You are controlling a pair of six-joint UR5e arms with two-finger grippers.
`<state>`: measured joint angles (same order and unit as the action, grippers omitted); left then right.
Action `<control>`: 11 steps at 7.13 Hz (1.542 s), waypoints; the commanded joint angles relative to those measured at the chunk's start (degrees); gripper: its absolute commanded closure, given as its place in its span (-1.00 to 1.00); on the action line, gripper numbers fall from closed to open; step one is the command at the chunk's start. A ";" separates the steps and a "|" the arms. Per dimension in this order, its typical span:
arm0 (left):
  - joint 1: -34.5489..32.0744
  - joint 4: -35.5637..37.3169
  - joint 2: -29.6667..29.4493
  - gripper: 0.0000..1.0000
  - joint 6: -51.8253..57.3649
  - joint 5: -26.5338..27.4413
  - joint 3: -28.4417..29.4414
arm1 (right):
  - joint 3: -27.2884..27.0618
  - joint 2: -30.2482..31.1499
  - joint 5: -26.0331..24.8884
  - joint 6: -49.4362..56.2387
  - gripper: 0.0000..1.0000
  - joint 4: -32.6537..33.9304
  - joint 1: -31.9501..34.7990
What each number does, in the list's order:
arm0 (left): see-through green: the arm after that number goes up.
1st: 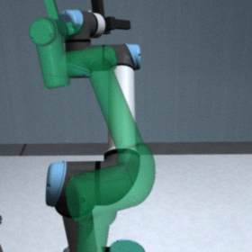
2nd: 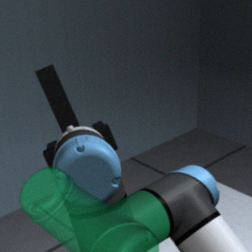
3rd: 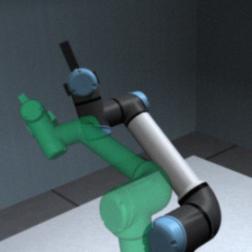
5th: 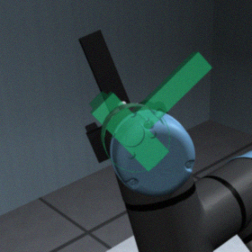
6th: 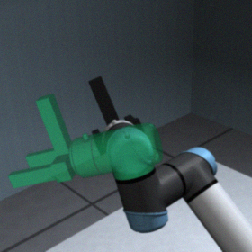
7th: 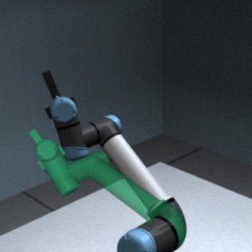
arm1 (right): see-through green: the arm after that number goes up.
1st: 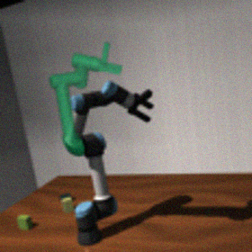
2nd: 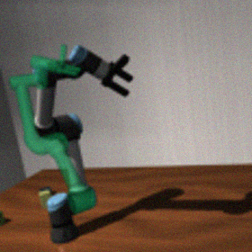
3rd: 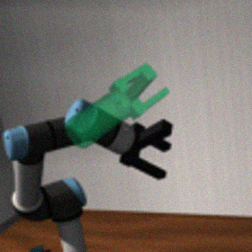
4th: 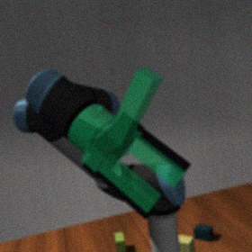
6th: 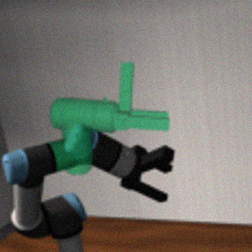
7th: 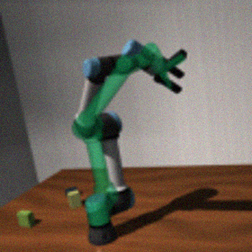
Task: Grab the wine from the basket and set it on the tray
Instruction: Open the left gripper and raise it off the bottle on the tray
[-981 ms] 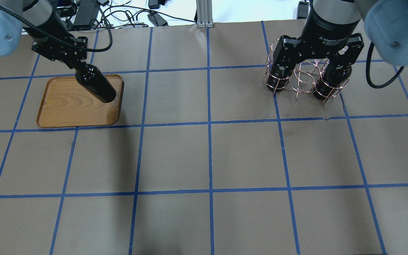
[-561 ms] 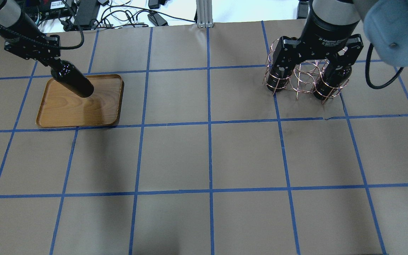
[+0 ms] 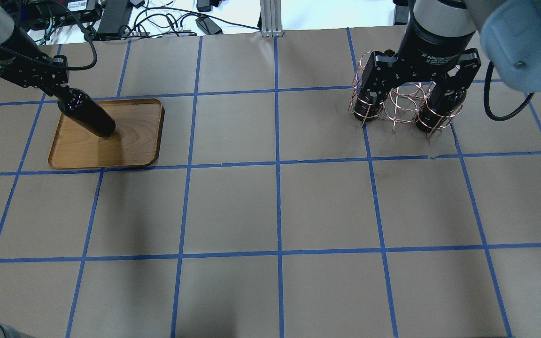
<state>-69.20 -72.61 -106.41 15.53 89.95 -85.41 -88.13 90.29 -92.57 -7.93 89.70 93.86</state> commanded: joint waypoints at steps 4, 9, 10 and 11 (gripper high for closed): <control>0.64 0.28 -1.08 -0.48 8.01 -1.88 -0.29 | 0.76 2.44 0.37 5.61 -1.00 3.20 -0.26; -0.15 -11.35 6.88 -1.00 6.10 -1.35 1.11 | 0.68 3.76 0.02 6.96 -1.00 2.49 -0.26; -0.41 -16.28 10.83 -1.00 4.53 -1.35 1.12 | 0.59 3.76 -0.07 6.96 -1.00 2.49 -0.17; -1.46 -18.68 14.00 -1.00 -1.67 -2.22 1.21 | 0.59 3.76 -0.33 6.96 -1.00 2.49 -0.26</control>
<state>-69.74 -87.08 -96.60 19.14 88.37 -84.35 -87.51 94.00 -92.65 -0.97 92.21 93.64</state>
